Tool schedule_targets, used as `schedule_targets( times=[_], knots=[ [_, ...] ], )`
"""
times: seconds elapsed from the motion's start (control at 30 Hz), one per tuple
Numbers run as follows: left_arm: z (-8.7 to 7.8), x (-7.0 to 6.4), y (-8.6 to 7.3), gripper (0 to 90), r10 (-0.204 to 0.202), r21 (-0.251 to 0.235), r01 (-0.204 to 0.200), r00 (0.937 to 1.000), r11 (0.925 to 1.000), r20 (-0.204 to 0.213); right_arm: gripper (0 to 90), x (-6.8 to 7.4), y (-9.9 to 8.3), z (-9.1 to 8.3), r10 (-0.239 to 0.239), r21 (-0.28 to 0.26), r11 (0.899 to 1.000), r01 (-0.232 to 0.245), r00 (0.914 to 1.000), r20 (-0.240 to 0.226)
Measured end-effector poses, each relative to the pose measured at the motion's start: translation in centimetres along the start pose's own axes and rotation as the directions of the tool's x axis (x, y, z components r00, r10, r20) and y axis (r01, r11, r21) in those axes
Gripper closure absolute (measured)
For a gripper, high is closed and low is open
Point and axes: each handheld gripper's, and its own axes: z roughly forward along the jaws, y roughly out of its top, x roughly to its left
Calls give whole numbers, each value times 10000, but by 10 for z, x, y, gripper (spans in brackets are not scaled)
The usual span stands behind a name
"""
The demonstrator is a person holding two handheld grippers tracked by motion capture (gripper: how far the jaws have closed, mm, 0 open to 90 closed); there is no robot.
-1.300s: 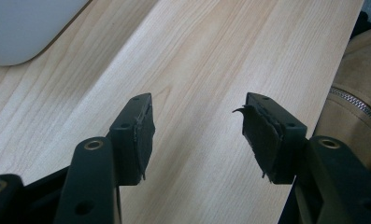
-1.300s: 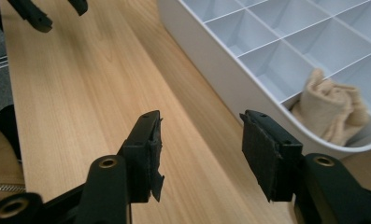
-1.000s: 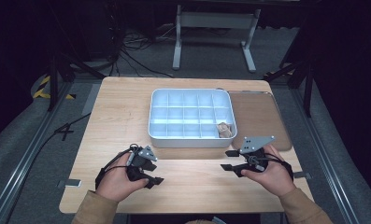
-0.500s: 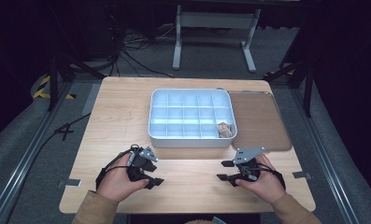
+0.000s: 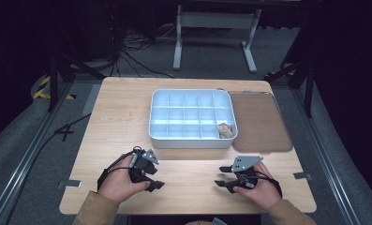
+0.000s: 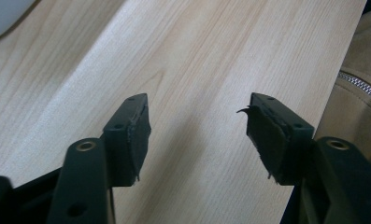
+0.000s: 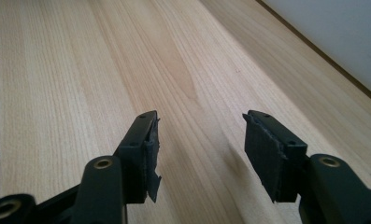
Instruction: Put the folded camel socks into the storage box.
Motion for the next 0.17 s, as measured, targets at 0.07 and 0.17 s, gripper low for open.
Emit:
schedule_targets(
  times=[0.07, 0.17],
  knots=[
    [2, 0, -1, 385, 51, 57, -51, 10000, 10000, 61, 448, 1, 0, 1, -24, -20, 10000, 24, 10000, -17],
    [5, 1, -5, 373, 31, 144, -32, 9999, 9999, 106, 443, 2, 0, 3, -19, -118, 9999, 18, 10000, -79]
  ],
)
